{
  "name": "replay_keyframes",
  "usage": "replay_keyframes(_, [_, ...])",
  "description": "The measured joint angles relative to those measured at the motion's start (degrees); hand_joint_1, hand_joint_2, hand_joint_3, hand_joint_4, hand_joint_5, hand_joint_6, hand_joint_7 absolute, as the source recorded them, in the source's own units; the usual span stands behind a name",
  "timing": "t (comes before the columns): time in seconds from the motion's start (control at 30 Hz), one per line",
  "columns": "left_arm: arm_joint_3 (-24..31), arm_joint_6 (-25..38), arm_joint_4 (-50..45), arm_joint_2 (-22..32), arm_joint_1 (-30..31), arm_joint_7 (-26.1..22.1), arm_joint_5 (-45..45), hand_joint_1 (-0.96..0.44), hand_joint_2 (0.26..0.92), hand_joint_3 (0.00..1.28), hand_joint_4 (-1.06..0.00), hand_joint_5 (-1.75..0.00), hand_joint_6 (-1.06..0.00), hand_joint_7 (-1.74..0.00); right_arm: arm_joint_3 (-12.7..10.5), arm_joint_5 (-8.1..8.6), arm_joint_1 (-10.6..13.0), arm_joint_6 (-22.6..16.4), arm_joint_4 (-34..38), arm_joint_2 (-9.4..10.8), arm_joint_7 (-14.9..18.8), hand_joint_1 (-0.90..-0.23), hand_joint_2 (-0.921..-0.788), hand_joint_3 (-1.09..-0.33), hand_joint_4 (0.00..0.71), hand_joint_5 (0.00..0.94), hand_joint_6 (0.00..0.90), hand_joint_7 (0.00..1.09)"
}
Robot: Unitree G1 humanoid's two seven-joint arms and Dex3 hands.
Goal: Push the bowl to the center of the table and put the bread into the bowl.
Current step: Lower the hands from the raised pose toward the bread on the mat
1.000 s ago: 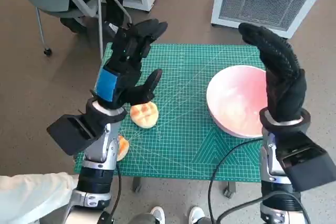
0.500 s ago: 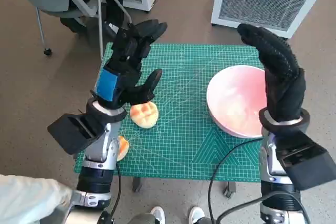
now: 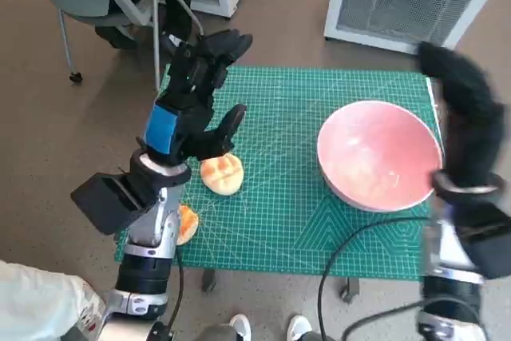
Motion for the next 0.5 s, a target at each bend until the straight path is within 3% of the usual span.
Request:
replay_keyframes(0.1, [0.19,0.03,0.02,0.01,0.00,-0.02,-0.19,-0.29,0.754,0.73,0.00,-0.62,0.00,-0.84,-2.06,-0.22,-0.12,-1.59,4.57,-0.99,-2.05,-0.534,-0.921,-0.733,0.293,0.000,0.052,0.62])
replay_keyframes(0.27, [0.44,0.07,0.10,0.02,-0.01,-0.04,-0.69,-0.29,0.753,0.73,0.00,-0.62,0.00,-0.85,-4.39,-2.93,-0.66,-3.02,12.87,-2.84,-7.27,-0.523,-0.921,-0.751,0.275,0.000,0.039,0.60])
replay_keyframes(0.37, [0.52,0.09,0.12,0.03,-0.04,-0.04,-0.78,-0.29,0.753,0.74,0.00,-0.62,0.00,-0.85,-5.06,-4.57,-1.24,-3.31,17.63,-4.00,-10.27,-0.522,-0.921,-0.761,0.269,0.000,0.033,0.59])
replay_keyframes(0.5, [0.60,0.19,0.12,0.04,-0.05,-0.03,-0.90,-0.29,0.752,0.74,0.00,-0.62,0.00,-0.85,-5.30,-5.57,-2.78,-3.03,24.53,-5.24,-13.37,-0.523,-0.921,-0.773,0.265,0.000,0.035,0.55])
